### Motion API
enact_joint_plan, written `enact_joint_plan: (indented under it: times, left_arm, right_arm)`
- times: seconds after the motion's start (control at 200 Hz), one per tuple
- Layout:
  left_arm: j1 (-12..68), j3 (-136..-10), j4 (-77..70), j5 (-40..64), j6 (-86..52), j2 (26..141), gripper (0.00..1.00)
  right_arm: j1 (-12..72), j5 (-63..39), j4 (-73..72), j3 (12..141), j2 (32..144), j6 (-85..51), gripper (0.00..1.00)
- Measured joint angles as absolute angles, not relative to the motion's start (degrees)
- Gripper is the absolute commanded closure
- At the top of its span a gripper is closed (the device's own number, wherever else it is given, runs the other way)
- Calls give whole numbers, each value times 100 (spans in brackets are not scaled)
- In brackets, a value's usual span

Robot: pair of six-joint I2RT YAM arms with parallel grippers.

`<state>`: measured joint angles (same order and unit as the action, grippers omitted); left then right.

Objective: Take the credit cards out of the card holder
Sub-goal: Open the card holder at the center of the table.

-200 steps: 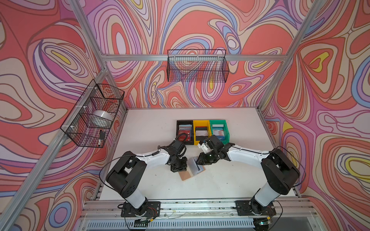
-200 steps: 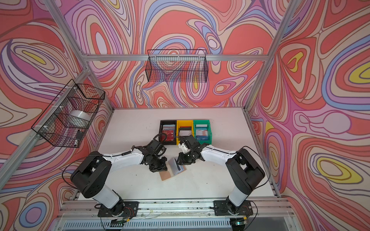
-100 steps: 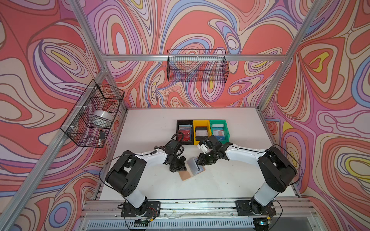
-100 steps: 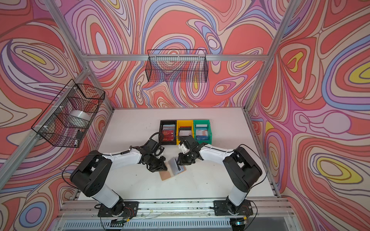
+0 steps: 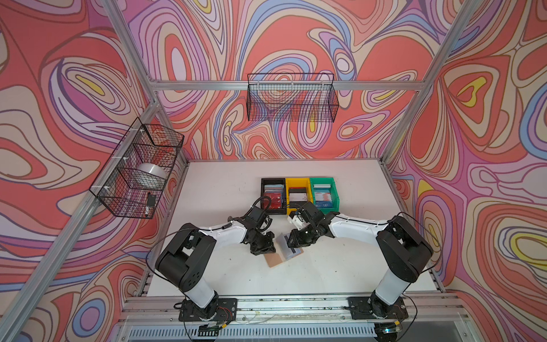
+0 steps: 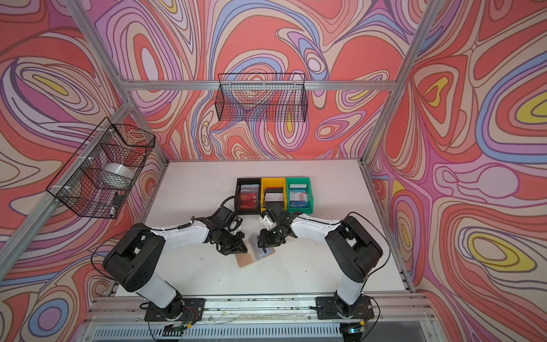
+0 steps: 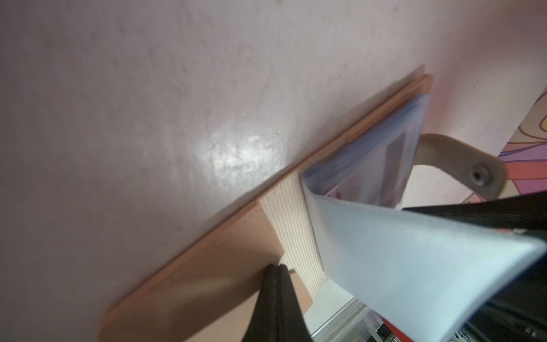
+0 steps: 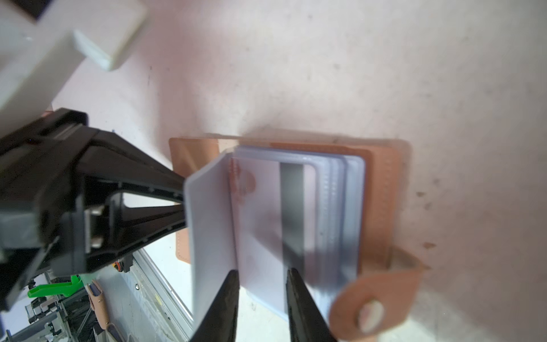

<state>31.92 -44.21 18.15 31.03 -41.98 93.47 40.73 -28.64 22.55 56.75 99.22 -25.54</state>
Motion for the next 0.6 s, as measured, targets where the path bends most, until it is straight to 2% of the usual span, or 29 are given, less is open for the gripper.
enact_joint_plan:
  times: [0.601]
  left_arm:
    - [3214, -4388, 1813, 3015, -4193, 9277, 100]
  right_arm:
    - [4342, -3524, 2016, 5894, 10230, -2469, 69]
